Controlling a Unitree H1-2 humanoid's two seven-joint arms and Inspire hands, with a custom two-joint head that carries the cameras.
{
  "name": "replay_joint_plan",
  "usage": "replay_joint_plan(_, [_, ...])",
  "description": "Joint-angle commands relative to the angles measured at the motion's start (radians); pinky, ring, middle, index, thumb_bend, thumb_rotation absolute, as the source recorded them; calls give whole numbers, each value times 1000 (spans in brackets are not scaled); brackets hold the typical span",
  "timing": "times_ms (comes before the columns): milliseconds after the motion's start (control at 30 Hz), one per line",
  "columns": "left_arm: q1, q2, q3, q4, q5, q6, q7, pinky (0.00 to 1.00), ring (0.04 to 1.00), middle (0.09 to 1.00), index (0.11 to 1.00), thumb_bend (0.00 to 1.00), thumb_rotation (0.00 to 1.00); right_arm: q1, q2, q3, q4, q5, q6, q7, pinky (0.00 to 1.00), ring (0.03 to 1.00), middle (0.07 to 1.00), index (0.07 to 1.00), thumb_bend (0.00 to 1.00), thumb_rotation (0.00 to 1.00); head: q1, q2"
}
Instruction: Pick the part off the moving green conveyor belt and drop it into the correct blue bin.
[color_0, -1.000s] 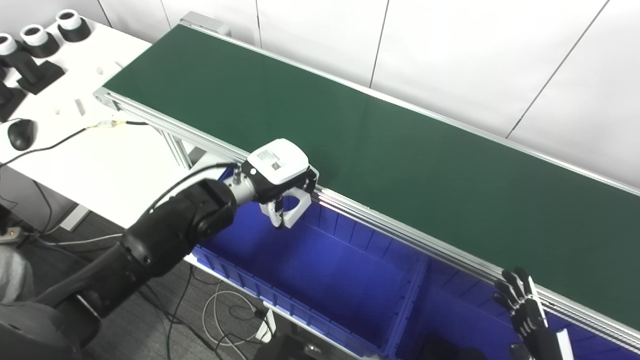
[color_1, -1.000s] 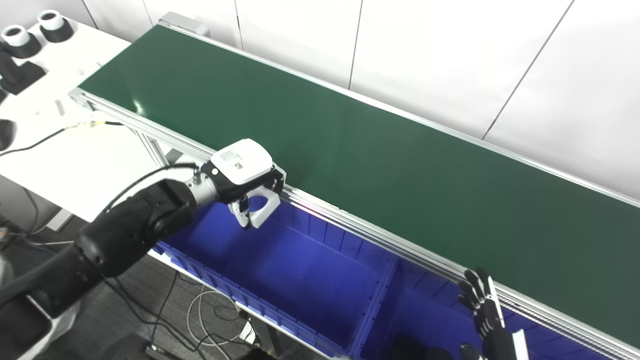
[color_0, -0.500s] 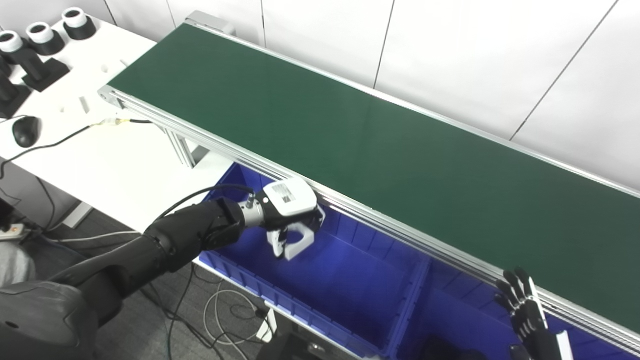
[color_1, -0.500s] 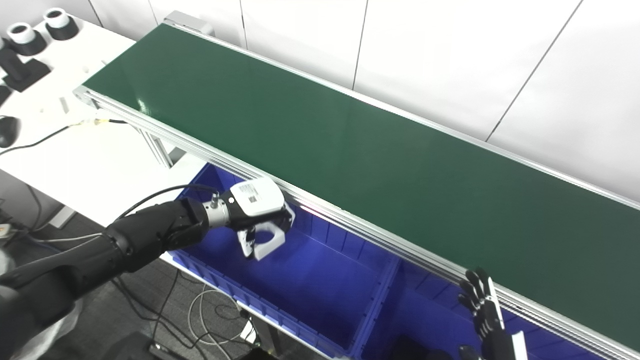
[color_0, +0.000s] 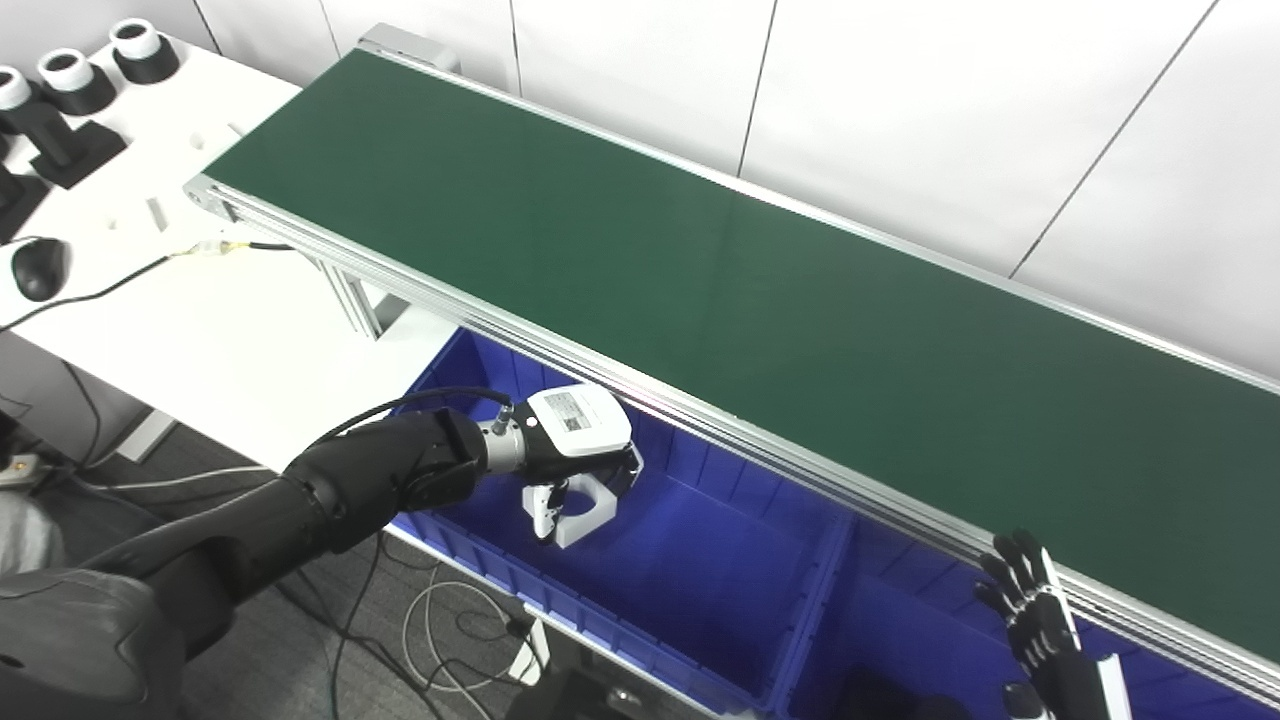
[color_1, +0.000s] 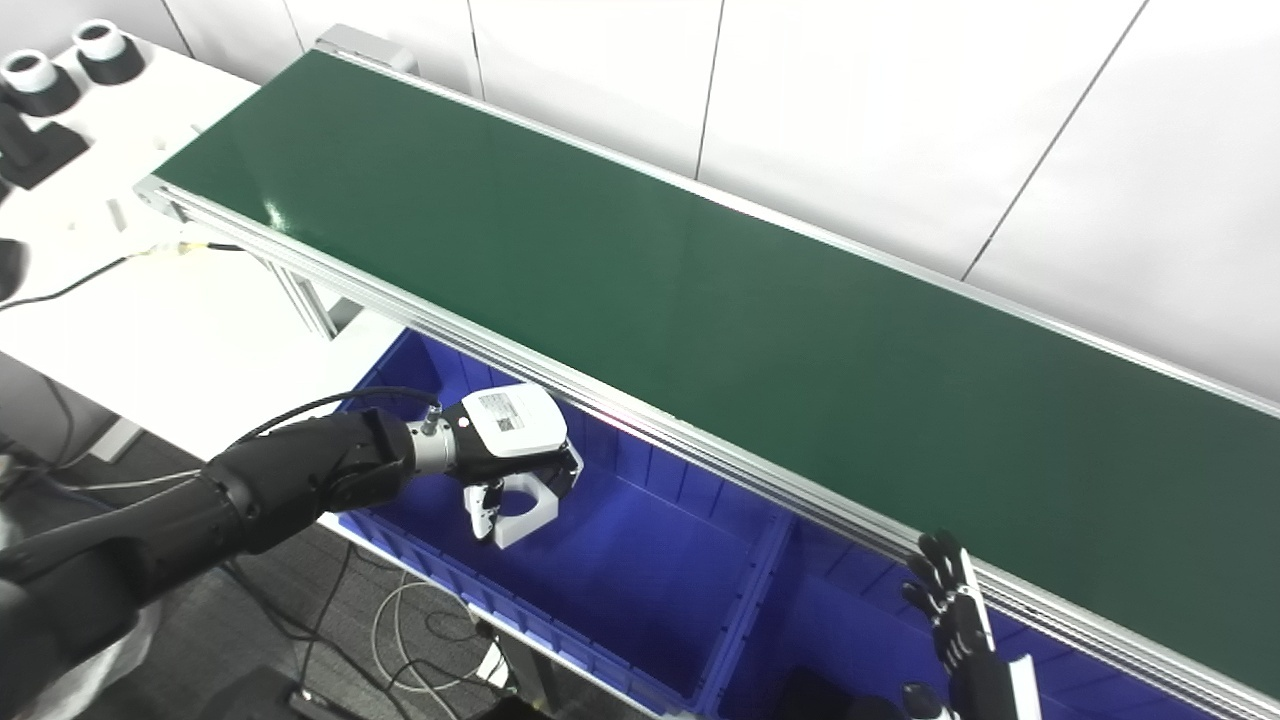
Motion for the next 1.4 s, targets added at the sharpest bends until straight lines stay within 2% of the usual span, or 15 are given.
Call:
replay_joint_plan(0, [-26,43,12,-46,-35,11,-44,535,597,625,577,804,137,-4,3,-7,-33,-5,-48,-3,841,903,934,974,906,887,-6,0])
replay_joint_plan(67, [-23,49,13,-70,-41,20,-77,642,718,751,701,969,278,-4,4,-6,-33,-11,-48,-4,834,897,934,977,895,899,-11,0])
replay_joint_plan(133, [-20,51,15,-89,-43,25,-87,679,753,793,742,995,323,-5,5,-7,-32,-15,-49,-5,829,892,930,978,898,902,-10,0])
replay_joint_plan(567, [-14,54,34,-93,-62,15,-68,693,741,770,746,1000,375,-4,10,-5,-29,-18,-48,-6,827,896,929,976,905,905,-22,-14])
replay_joint_plan(733, [6,52,48,-190,-106,4,-104,705,737,768,743,1000,525,-2,8,-7,-27,-21,-49,-7,828,896,929,976,913,917,-40,-13])
replay_joint_plan(867, [7,63,7,-254,-210,-59,-65,681,717,746,709,1000,602,1,9,-8,-27,-15,-49,-4,830,896,928,971,909,947,-72,-12])
replay_joint_plan(967, [-2,98,-80,-319,-310,-60,-21,671,722,738,686,1000,784,3,20,-6,-25,-16,-47,-9,829,893,923,964,921,997,-128,-5])
replay_joint_plan(1067, [-2,128,-143,-387,-388,-60,19,661,722,735,684,1000,834,0,34,2,-22,-44,-47,-19,823,890,927,968,913,1000,-241,6])
replay_joint_plan(1100, [-3,137,-158,-398,-402,-60,32,657,718,733,691,1000,843,-1,37,5,-19,-52,-47,-23,818,887,929,972,912,1000,-241,6])
replay_joint_plan(1133, [-3,145,-180,-427,-417,-60,68,655,717,733,693,1000,846,-5,44,12,-11,-65,-48,-29,816,886,929,973,912,1000,-313,3])
replay_joint_plan(1167, [-5,151,-198,-445,-427,-60,97,638,704,726,694,1000,850,-7,49,17,-6,-73,-48,-34,813,884,936,972,905,1000,-313,3])
replay_joint_plan(1200, [-5,157,-215,-468,-438,-60,128,626,695,722,696,1000,853,-11,56,29,4,-86,-49,-43,812,883,942,972,898,1000,-393,-11])
replay_joint_plan(1233, [-6,162,-228,-481,-446,-60,151,621,690,721,701,1000,852,-14,60,37,11,-96,-49,-51,813,885,948,973,890,1000,-393,-11])
replay_joint_plan(1333, [-5,166,-252,-517,-455,-60,222,610,695,725,718,1000,858,-24,87,71,47,-138,-49,-99,811,890,943,968,898,1000,-532,-45])
replay_joint_plan(1367, [-6,168,-258,-522,-455,-60,237,607,698,728,722,1000,860,-26,92,80,55,-143,-49,-110,817,895,944,967,904,1000,-532,-45])
